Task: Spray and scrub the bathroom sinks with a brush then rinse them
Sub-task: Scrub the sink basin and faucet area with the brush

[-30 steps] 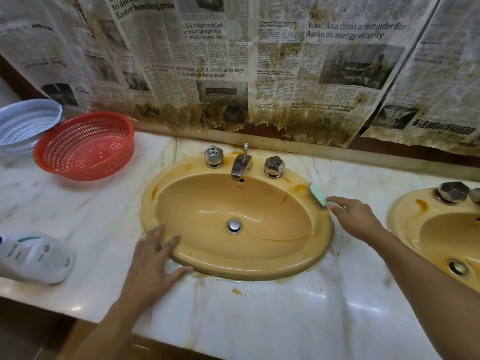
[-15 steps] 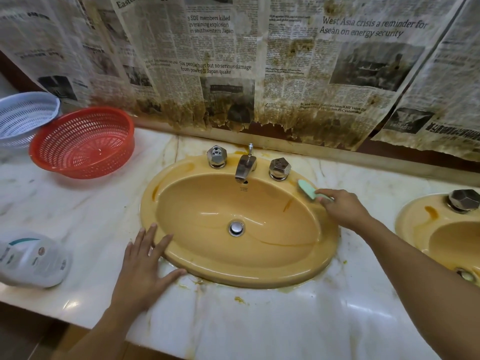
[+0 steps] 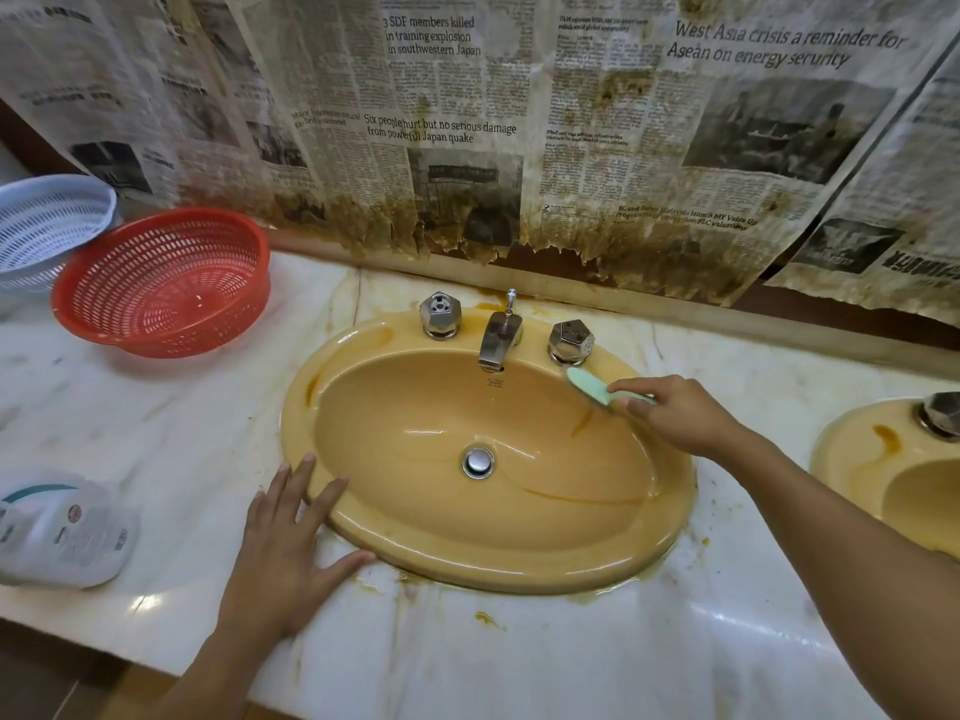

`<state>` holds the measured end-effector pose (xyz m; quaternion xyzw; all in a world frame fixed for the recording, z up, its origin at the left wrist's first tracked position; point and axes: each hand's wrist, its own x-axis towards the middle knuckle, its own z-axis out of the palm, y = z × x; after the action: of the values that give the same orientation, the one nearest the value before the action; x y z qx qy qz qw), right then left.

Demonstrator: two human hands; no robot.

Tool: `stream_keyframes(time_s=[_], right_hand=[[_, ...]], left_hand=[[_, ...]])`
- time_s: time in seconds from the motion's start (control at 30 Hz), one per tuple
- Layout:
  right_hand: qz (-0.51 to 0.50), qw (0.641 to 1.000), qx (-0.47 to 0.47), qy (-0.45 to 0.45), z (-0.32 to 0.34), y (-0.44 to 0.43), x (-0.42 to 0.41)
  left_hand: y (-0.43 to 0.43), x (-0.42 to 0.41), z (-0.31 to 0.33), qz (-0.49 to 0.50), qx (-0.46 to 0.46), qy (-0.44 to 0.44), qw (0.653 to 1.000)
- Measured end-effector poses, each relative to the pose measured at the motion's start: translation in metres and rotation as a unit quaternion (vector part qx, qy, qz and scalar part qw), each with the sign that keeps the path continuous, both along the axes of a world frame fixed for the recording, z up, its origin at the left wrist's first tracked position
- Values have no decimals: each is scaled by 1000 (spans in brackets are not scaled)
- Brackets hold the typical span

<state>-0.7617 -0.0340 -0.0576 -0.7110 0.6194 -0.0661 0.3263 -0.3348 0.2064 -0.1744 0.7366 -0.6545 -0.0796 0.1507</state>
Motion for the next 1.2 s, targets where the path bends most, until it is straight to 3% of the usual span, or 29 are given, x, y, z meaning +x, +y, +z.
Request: stream_keyframes(time_s=[0.1,0.23,0.4,0.53,0.7,0.97,1.2], right_hand=[[-69,997,-33,-24,2,-3,-11],[-116,992,-45,24,-4,-10,-23],[-24,998,-17,48,-15,-6,-10],[-59,996,-35,60,-11,-13,-13],[30,998,-13,57,-10,-11,2],[132,953,-120,247,-11,-13,36],[77,969,-78,223,-12,-32,-21]], left_hand=[[0,0,0,2,1,1,1000],[1,-1,1,0,3,-1,1000],[1,-2,3,4,3,-1,1000],[1,-2,4,4,5,0,1000],[2,-4,5,6,5,2,1000],[2,-4,6,5,3,5,1000],[2,-2,4,4,1,13,1000]])
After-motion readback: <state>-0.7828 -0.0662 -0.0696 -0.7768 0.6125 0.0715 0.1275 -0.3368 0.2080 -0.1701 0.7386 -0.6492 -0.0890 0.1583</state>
